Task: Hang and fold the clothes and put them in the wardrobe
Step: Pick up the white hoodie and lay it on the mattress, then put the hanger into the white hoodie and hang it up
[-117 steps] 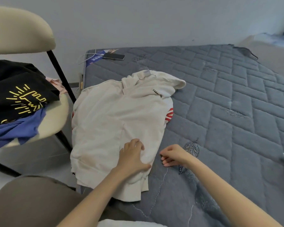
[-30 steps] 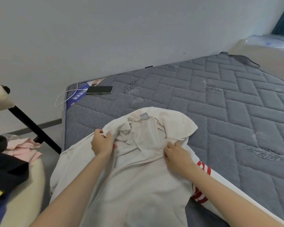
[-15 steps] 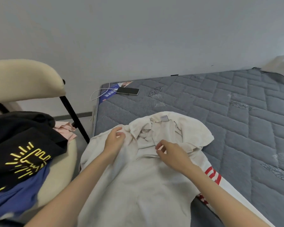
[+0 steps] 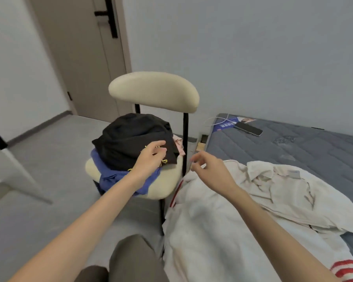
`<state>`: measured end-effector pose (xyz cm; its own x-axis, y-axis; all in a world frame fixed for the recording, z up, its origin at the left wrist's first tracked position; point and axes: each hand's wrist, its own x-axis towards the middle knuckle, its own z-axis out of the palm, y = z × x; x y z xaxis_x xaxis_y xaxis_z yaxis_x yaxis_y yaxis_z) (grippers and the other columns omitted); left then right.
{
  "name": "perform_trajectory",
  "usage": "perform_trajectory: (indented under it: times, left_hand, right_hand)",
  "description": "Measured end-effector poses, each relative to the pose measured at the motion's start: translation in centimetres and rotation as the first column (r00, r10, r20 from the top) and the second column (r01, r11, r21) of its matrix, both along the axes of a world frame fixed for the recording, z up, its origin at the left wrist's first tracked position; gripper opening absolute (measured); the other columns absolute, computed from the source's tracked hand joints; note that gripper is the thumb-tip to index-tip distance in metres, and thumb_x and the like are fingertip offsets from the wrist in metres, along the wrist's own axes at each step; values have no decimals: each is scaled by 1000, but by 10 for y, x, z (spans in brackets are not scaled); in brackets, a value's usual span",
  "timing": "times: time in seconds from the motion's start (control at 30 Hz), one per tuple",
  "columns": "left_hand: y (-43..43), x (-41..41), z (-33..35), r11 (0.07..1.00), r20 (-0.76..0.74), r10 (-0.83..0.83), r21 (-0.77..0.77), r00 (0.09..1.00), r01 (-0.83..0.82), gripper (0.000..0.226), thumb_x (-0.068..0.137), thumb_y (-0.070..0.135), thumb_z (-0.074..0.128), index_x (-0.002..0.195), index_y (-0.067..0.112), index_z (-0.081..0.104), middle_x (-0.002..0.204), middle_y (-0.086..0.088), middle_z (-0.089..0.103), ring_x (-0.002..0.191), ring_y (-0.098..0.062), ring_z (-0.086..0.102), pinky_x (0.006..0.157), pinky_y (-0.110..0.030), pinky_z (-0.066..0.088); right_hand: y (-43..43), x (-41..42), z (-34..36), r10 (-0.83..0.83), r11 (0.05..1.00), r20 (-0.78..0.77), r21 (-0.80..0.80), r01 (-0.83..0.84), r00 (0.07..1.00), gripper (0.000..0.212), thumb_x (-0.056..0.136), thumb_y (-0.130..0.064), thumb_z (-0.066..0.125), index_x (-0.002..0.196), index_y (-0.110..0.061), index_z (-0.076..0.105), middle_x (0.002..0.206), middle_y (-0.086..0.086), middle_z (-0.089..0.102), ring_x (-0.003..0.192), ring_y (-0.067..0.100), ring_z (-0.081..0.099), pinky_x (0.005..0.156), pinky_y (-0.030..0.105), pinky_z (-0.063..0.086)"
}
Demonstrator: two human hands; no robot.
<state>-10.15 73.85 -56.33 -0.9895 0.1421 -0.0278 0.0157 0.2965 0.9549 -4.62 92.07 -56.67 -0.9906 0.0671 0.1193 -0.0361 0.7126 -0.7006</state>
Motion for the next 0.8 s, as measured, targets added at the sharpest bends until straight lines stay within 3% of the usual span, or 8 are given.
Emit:
perform_trajectory:
  times: [0.23,0.4,0.67,0.8]
  left_hand:
    - [-148,-1,3,949,16,307,75,952,-307,31,95,14,47,124,22,54,114,-2,61,97,-13,56,86,-25,42]
    - [-246,-14,-13,882,71,452,109,889,-458,31,98,12,43,128,15,47,110,-2,57,79,-5,53,67,-19,42]
    - [-378,-29,-24,806,238,559,67,794,-588,35,97,11,45,131,12,43,103,-3,57,77,-4,52,68,-21,42]
    - [-433,-14,22,750,255,633,31,731,-660,32,97,11,43,129,13,46,110,-4,58,80,-5,54,69,-20,43]
  right_hand:
    - [-140,-43,15,266,964,-3,2,-266,964,13,91,-22,52,101,-27,59,83,-11,64,69,5,57,72,31,47]
    - [-242,-81,3,379,925,31,-12,-379,925,15,92,-24,50,104,-27,58,89,-10,68,81,12,64,78,37,52]
    - [-390,-128,-2,486,873,153,-41,-486,861,18,93,-24,47,107,-25,58,93,-10,67,80,11,60,80,33,49]
    - [-448,-131,37,548,834,222,-70,-548,806,18,93,-20,48,107,-21,59,99,-1,69,80,15,57,79,34,48]
